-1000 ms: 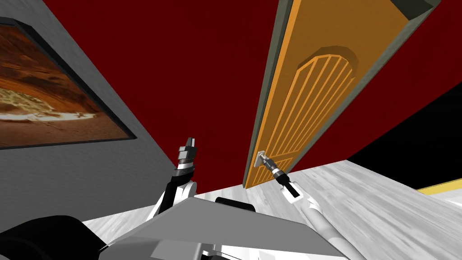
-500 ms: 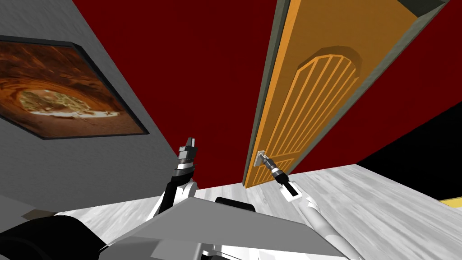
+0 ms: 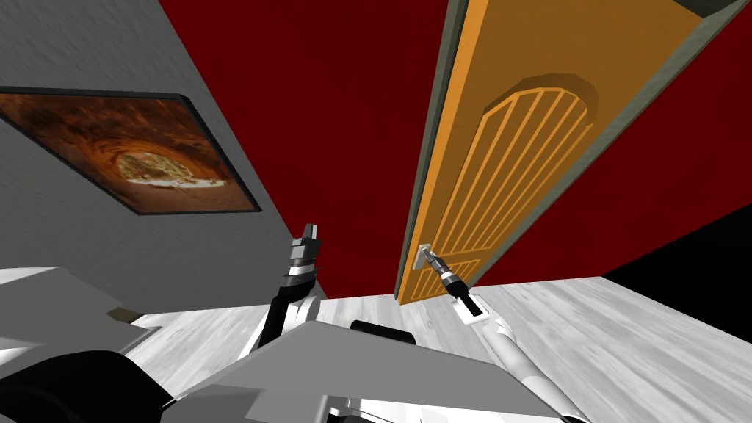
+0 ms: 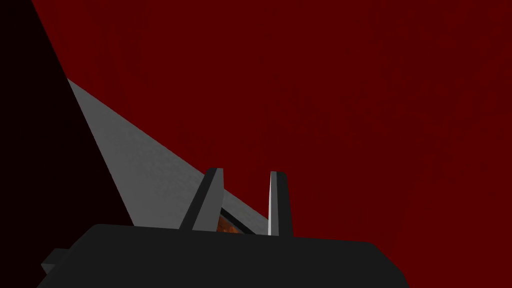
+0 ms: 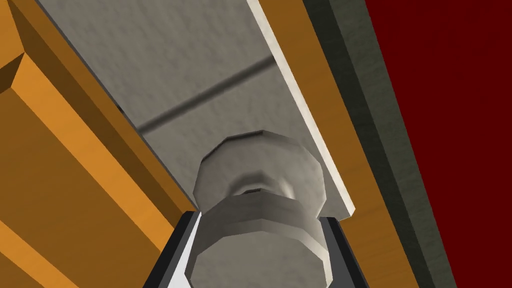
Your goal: Pull the door open
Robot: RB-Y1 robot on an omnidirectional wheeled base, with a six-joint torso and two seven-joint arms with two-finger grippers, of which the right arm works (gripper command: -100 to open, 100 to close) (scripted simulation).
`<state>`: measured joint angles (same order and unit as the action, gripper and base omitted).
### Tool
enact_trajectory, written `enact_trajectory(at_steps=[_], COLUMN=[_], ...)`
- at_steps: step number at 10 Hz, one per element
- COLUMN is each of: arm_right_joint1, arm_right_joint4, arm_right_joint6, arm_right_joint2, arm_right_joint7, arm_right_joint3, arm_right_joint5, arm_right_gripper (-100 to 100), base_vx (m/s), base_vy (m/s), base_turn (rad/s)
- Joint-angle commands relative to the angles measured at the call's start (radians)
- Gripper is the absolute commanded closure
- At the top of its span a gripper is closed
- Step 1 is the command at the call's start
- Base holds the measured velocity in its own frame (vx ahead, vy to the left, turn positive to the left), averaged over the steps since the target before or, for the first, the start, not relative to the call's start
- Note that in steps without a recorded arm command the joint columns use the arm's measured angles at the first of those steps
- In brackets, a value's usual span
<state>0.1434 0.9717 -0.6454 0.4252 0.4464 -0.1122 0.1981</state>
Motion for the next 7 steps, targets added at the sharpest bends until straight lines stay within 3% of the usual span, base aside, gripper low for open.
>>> enact_trajectory(at_steps=[1,6,7], arm_right_joint1=[0.005,0.025,0.025], arm_right_joint4=[0.002,-0.014,-0.014], arm_right_joint6=[0.007,0.023,0.023], arm_right_joint2=[-0.002,-0.022,-0.022], arm_right_joint7=[-0.048,-0.186,-0.191], arm_right_joint3=[0.006,0.008,0.008], arm_right_joint5=[-0.029,-0.119,-0.119], arm_right_gripper=[100,100,100], base_vx=[-0.077,-0.089,-0.061], base_vy=[-0.076,-0.078,-0.061], base_turn=[0.113,0.126,0.054])
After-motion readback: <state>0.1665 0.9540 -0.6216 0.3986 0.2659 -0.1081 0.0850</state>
